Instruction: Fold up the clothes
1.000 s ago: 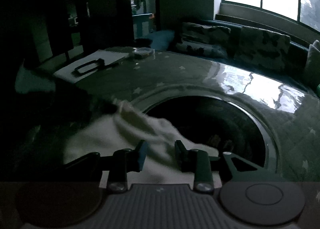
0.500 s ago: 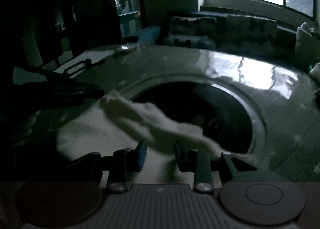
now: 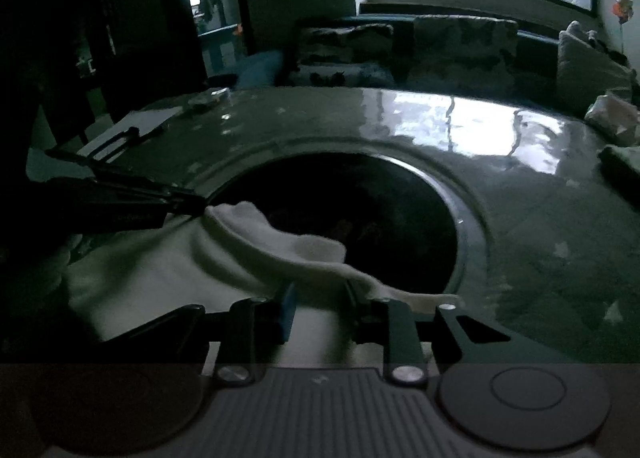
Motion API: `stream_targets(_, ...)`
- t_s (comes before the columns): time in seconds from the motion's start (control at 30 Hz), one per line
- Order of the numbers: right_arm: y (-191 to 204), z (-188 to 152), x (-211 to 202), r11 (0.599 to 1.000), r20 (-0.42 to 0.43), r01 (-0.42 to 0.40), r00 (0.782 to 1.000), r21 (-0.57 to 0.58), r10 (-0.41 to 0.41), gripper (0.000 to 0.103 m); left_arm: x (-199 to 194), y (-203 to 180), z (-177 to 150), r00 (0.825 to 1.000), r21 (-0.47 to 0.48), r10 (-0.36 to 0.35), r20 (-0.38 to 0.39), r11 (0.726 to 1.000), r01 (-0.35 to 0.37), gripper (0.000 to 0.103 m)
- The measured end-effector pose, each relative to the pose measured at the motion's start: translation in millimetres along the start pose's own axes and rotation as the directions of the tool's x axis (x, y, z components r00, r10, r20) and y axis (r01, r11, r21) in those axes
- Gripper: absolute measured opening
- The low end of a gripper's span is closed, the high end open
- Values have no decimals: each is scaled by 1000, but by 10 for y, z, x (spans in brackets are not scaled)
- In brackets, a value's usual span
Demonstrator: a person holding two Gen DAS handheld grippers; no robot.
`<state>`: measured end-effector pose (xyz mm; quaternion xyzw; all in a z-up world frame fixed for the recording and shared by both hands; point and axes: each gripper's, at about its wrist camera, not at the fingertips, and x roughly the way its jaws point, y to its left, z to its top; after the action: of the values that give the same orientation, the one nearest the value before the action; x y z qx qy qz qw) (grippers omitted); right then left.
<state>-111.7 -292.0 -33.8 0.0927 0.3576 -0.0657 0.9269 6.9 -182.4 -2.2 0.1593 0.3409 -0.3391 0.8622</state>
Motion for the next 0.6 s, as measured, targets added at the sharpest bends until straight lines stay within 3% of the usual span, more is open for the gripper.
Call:
stream_targets(0.17,84,-57,-224,999,18,-26,999,-37,26,25,-395,-199,-111,995,36,-89,46,996,87,11)
stream_targets(0.4,262,-264,-484,994,39,-38,998,-105,42,25,-756,-586,-398,968,77,-245,58,968,240,11)
stream_targets(0.6,315,-412,-461,992,43,-12,999,-126,17,24,-656,-734,-534,970,98,-245,11,965,242,11)
